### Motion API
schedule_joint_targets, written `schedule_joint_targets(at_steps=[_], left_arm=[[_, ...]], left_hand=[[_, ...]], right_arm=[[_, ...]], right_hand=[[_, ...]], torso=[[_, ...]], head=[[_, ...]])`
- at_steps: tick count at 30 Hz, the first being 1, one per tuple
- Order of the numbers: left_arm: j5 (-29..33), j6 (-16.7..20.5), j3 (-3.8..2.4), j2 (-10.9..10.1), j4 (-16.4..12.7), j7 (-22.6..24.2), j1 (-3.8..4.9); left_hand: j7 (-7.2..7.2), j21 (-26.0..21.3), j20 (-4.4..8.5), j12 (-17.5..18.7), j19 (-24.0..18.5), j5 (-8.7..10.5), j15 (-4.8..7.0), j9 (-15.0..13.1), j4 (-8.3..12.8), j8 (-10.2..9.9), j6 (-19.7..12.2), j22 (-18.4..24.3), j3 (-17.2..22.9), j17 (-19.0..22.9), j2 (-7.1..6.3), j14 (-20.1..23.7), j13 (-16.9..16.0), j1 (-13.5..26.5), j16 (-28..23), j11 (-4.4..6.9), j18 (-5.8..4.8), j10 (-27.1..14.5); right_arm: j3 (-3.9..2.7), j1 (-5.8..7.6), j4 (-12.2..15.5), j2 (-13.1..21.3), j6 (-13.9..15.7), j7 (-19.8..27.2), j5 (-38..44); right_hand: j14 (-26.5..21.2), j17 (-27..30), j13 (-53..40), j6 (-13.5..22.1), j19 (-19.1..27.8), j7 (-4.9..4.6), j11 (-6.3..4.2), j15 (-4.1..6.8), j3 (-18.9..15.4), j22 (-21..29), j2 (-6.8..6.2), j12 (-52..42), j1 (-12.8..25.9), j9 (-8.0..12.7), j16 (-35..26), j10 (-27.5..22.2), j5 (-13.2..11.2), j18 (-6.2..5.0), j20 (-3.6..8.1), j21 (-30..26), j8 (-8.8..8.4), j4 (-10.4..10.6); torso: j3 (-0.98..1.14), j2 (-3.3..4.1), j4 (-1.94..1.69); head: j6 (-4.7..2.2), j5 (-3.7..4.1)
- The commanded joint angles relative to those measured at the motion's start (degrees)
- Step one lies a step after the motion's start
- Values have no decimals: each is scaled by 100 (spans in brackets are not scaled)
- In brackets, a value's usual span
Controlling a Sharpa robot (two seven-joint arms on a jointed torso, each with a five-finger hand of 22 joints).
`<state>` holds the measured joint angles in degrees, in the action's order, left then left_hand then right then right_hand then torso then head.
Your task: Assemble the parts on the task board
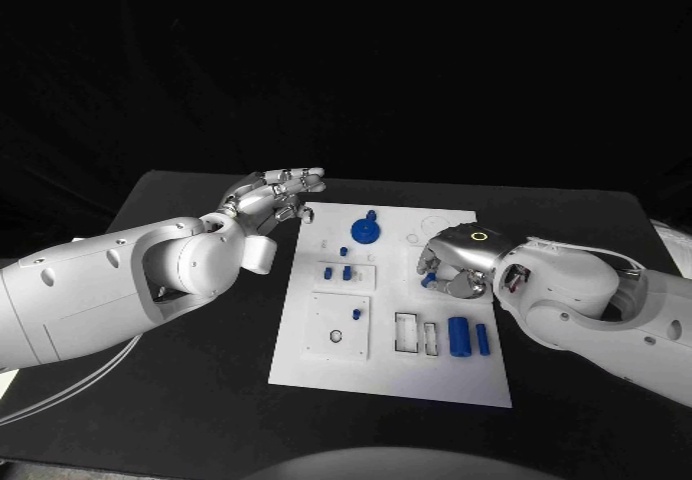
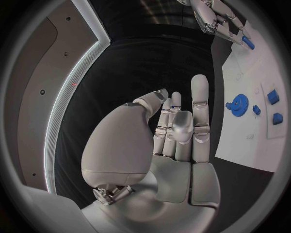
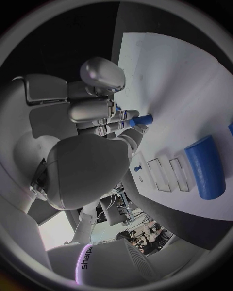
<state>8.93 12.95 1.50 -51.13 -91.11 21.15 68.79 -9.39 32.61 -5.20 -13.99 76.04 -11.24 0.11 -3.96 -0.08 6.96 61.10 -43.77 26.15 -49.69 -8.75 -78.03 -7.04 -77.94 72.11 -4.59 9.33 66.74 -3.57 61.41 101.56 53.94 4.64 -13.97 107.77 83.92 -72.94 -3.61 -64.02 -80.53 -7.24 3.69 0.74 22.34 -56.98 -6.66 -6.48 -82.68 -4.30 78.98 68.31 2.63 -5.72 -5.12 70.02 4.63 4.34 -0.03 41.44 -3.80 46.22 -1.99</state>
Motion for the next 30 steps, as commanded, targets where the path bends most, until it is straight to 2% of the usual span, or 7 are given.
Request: schedule_joint_targets(at_steps=[1,10,26,30], left_arm=[[-30,-115,-2,7,-6,9,0],[-30,-115,-2,9,-3,6,-1],[-30,-115,-2,14,5,5,-4],[-30,-117,-2,15,6,4,-5]], left_hand=[[6,-24,-2,-20,-22,-17,9,5,27,20,-38,5,-1,5,39,40,-5,5,-34,-16,100,-36],[6,-24,-2,-20,-22,-17,9,5,27,20,-38,5,-1,5,39,40,-5,5,-34,-16,100,-36],[5,-25,-3,-28,-23,-16,8,5,27,21,-43,6,-7,10,39,43,-7,10,-35,-18,100,-46],[5,-25,-3,-28,-23,-16,8,5,27,21,-43,6,-7,10,39,43,-7,10,-35,-18,100,-46]], right_arm=[[15,-21,-18,-6,-146,-14,110],[15,-21,-37,-15,-161,-12,117],[15,-21,-48,-29,-145,1,117],[15,-21,-43,-35,-47,40,103]], right_hand=[[299,0,-3,-59,-3,-5,10,39,55,11,-50,59,-3,4,13,38,25,-39,49,-3,-26,-4],[289,33,6,-27,11,-14,59,1,143,51,-186,232,89,25,-8,-127,21,-44,25,-34,-81,10],[286,45,3,-38,18,-13,63,-5,177,73,-187,254,101,24,-15,-144,21,-49,22,-48,-79,14],[289,34,-15,-102,11,-12,45,4,255,57,-121,226,122,13,-7,-49,22,-49,24,-40,-56,42]], torso=[[-2,0,1],[-3,-1,0],[-1,-2,0],[0,-2,2]], head=[[5,3],[11,9],[31,20],[35,23]])
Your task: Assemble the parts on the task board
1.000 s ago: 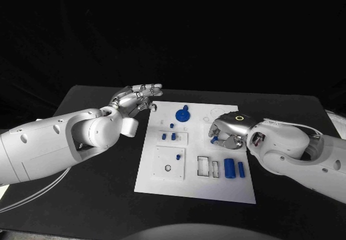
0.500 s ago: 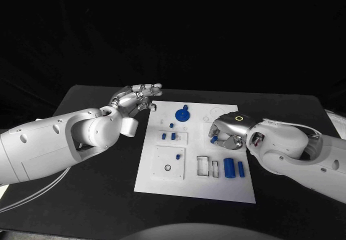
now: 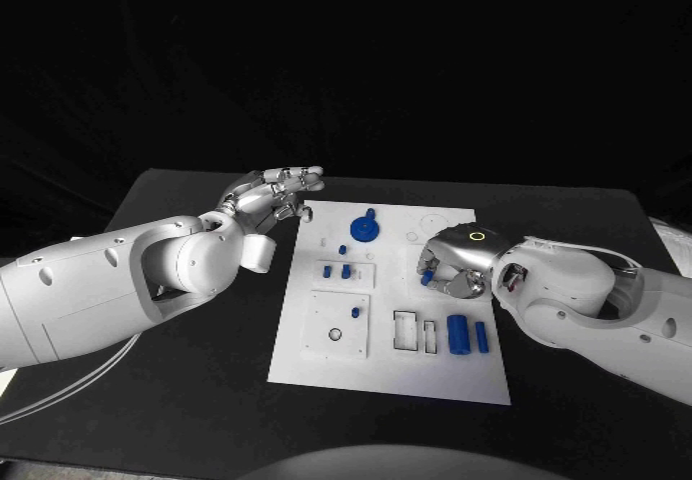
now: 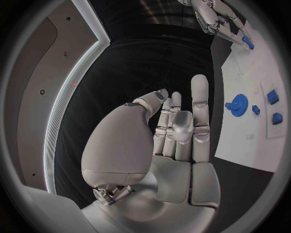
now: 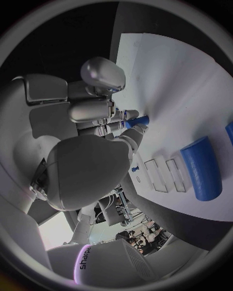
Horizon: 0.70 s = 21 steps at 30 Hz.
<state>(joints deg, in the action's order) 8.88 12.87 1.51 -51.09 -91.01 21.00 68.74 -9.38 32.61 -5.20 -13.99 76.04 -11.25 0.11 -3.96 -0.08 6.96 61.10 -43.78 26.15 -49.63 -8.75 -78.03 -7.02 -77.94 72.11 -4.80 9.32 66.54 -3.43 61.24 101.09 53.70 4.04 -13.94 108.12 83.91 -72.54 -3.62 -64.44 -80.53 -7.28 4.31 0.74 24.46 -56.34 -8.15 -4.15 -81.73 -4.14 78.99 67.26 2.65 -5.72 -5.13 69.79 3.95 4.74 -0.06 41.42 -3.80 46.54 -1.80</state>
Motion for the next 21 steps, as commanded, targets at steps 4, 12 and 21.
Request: schedule_joint_targets(at_steps=[4,12,21], left_arm=[[-25,-109,-2,14,-2,18,-1],[-25,-114,-2,21,1,6,-2],[-25,-111,-2,23,6,-3,-3]], left_hand=[[4,-26,-3,-28,-23,-16,8,5,27,21,-43,7,-7,5,39,43,-8,10,-35,3,100,-25],[4,-28,-5,-38,-24,-17,6,5,27,24,-47,8,-7,2,49,43,-11,12,-32,2,100,-35],[6,-29,-5,-47,-24,-19,7,4,34,27,-48,9,-4,2,57,44,-13,4,-30,4,101,-40]], right_arm=[[1,-4,14,-19,127,82,32],[0,-5,21,-26,341,41,12],[-5,13,156,80,330,-51,-140]], right_hand=[[298,-38,-43,-168,-9,9,-65,38,106,-49,81,-84,49,-24,17,276,18,-45,48,11,52,19],[332,-167,-101,-504,-72,145,-213,159,216,-186,272,-183,6,-130,112,709,17,-22,170,104,208,-33],[333,-172,-98,-526,-77,146,-226,177,240,-192,260,-153,-38,-158,117,743,17,-19,194,109,220,-110]], torso=[[4,2,4],[1,-2,-4],[-3,-7,0]], head=[[0,7],[2,19],[2,18]])
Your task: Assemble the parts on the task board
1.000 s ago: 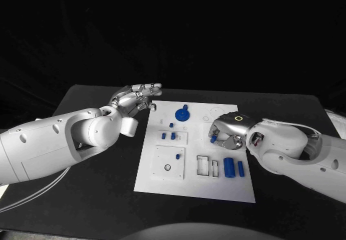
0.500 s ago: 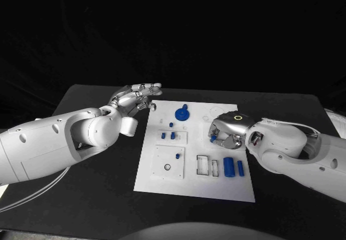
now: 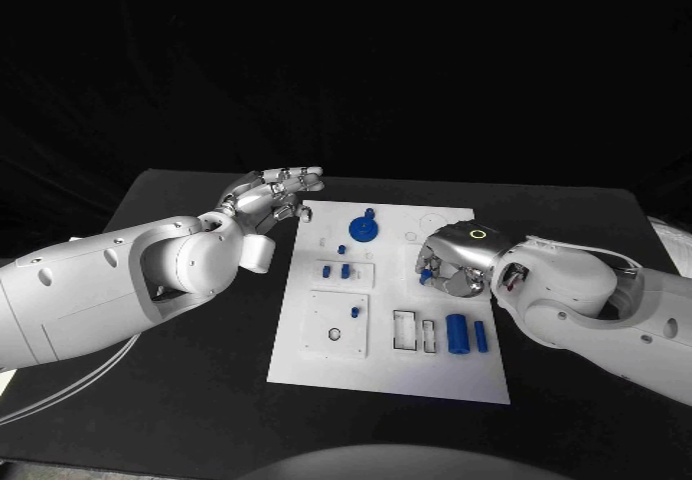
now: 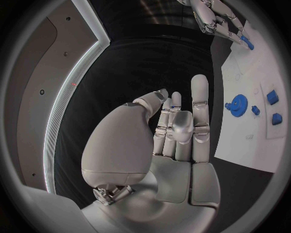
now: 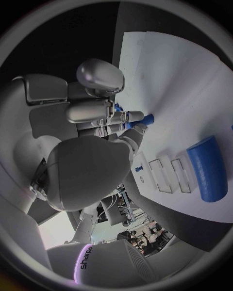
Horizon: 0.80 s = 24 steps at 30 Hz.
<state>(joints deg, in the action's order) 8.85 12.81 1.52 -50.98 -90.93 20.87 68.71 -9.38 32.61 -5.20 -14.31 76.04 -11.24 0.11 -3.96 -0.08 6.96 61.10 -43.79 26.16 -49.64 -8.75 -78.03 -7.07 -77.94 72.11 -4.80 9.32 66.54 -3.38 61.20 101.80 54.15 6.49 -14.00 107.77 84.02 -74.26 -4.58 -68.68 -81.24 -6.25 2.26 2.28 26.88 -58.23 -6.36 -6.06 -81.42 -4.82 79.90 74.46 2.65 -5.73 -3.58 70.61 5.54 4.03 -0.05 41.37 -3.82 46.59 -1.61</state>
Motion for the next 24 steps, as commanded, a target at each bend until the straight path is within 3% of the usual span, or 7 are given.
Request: schedule_joint_targets(at_steps=[1,9,14,20,24], left_arm=[[-22,-106,-2,12,-2,9,0],[-22,-106,-2,16,3,1,-1],[-22,-110,-2,26,5,-5,-1],[-22,-108,-2,28,8,-14,-1],[-22,-113,-2,35,13,-13,-1]], left_hand=[[6,-29,-5,-14,-24,-19,7,4,34,27,-48,10,-4,3,57,43,-7,4,-30,4,101,-41],[6,-29,-5,-14,-24,-19,7,4,34,27,-48,10,-4,3,57,43,-7,4,-30,4,101,-41],[6,-30,-5,-23,-24,-20,7,4,42,29,-50,11,-1,12,60,47,-9,-5,-33,4,101,-47],[6,-30,-5,-23,-24,-20,7,4,42,29,-50,11,-1,12,60,47,-9,-5,-33,4,101,-47],[6,-30,-5,-23,-24,-20,7,4,42,29,-50,11,-1,12,60,47,-9,-5,-33,4,101,-47]], right_arm=[[-12,25,108,50,81,-52,-141],[-46,225,567,247,108,-92,-605],[-54,279,836,230,175,-59,-691],[-53,263,1008,37,229,41,-716],[-45,149,1008,-204,250,137,-692]], right_hand=[[321,4,-1,-102,-4,42,-21,23,0,1,78,44,-73,-92,23,24,17,-18,41,24,61,-48],[318,16,7,-93,-2,29,-10,20,6,7,59,79,-74,-101,16,7,17,-17,45,19,53,-78],[316,19,20,-68,-1,14,7,9,13,9,52,124,-58,-106,14,-24,17,-15,42,17,34,-91],[316,21,25,-57,2,8,13,5,19,17,52,141,-53,-107,13,-36,17,-16,39,12,25,-95],[315,23,27,-53,3,5,15,3,20,21,51,148,-52,-108,12,-41,17,-16,38,9,22,-99]], torso=[[-5,-4,2],[-11,-9,-2],[-7,-2,-14],[-6,2,-4],[-9,4,10]], head=[[-5,1],[-17,-15],[-15,-58],[11,-146],[25,-212]])
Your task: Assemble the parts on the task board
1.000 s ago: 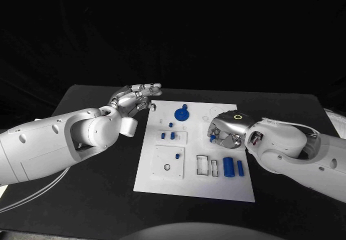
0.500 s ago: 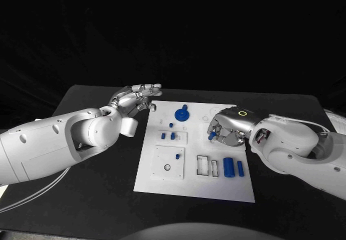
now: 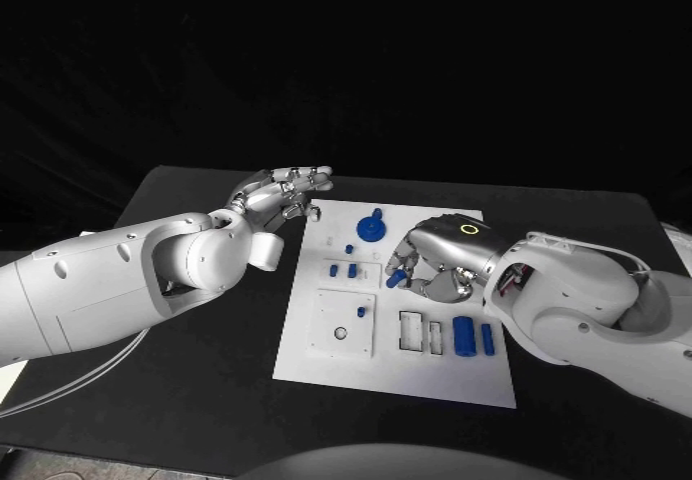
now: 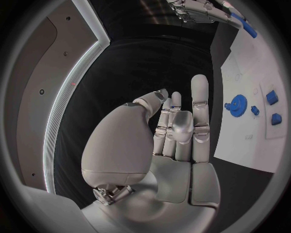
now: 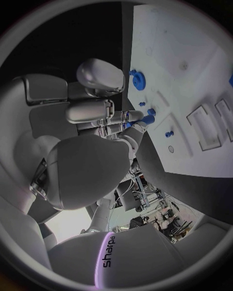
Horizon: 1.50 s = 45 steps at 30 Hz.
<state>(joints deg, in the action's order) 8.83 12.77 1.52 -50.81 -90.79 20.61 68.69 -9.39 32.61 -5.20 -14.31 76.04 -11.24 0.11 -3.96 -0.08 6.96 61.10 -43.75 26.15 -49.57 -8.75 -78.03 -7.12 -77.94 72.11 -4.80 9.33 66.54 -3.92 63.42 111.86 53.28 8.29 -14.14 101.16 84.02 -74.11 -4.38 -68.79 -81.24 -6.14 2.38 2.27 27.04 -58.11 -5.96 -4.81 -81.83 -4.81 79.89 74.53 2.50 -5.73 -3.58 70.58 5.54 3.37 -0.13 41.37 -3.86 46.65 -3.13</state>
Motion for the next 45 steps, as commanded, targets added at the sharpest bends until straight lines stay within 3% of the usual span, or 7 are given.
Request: schedule_joint_targets(at_steps=[1,6,8,12,18,31,45], left_arm=[[-21,-110,-3,19,0,12,1],[-21,-117,-3,42,20,8,1],[-21,-121,-2,56,30,6,1],[-21,-129,-2,90,52,3,0],[-21,-139,-1,114,68,-1,-3],[-21,-149,0,127,77,-5,-12],[-21,-154,1,117,88,-8,-30]], left_hand=[[6,-30,-5,-23,-24,-20,7,4,42,29,-50,6,-1,5,60,47,-5,-5,-33,4,101,-47],[6,-30,-5,-23,-24,-20,7,4,42,29,-50,6,-1,5,60,47,-5,-5,-33,4,101,-47],[6,-30,-5,-23,-24,-20,7,4,42,29,-50,6,-1,5,60,47,-5,-5,-33,4,101,-47],[6,-30,-5,-23,-24,-20,7,4,42,29,-50,6,-1,5,60,47,-5,-5,-33,4,101,-47],[6,-30,-5,-23,-24,-20,7,4,42,29,-50,6,-1,5,60,47,-5,-5,-33,4,101,-47],[6,-30,-5,-23,-24,-20,7,4,42,29,-50,6,-1,5,60,47,-5,-5,-33,4,101,-47],[6,-30,-5,-23,-24,-20,7,4,42,29,-50,6,-1,5,60,47,-5,-5,-33,4,101,-47]], right_arm=[[11,-90,-5,-148,72,162,-25],[32,-312,-147,-558,79,306,44],[44,-397,-226,-707,65,358,57],[81,-573,-473,-1027,30,478,90],[112,-710,-720,-1260,-12,567,120],[158,-782,-987,-1417,-227,571,198],[162,-787,-884,-1288,-129,419,525]], right_hand=[[315,9,7,-42,3,-6,4,4,4,9,11,23,-11,-109,12,-48,33,-16,39,13,22,-33],[315,11,10,-34,5,-12,8,0,11,19,14,35,-13,-111,11,-55,34,-18,37,7,15,-42],[314,15,12,-29,8,-16,11,-2,14,27,16,42,-14,-112,9,-59,35,-19,35,2,11,-48],[314,16,14,-21,10,-22,15,-6,20,33,19,53,-17,-113,8,-65,36,-20,33,-2,4,-59],[314,13,15,-14,10,-28,20,-9,26,34,23,62,-21,-115,10,-69,38,-20,30,-3,-2,-71],[314,11,16,-10,12,-31,22,-11,27,38,24,66,-22,-116,12,-71,38,-21,28,-6,-5,-77],[314,11,16,-9,12,-34,26,-14,26,36,24,70,-15,-117,12,-71,37,-20,26,-5,-7,-79]], torso=[[1,4,12],[12,10,10],[8,4,-5],[2,7,1],[7,15,2],[11,8,4],[9,5,9]], head=[[21,-65],[55,-129],[65,-135],[76,-156],[102,-191],[155,-207],[162,-192]])
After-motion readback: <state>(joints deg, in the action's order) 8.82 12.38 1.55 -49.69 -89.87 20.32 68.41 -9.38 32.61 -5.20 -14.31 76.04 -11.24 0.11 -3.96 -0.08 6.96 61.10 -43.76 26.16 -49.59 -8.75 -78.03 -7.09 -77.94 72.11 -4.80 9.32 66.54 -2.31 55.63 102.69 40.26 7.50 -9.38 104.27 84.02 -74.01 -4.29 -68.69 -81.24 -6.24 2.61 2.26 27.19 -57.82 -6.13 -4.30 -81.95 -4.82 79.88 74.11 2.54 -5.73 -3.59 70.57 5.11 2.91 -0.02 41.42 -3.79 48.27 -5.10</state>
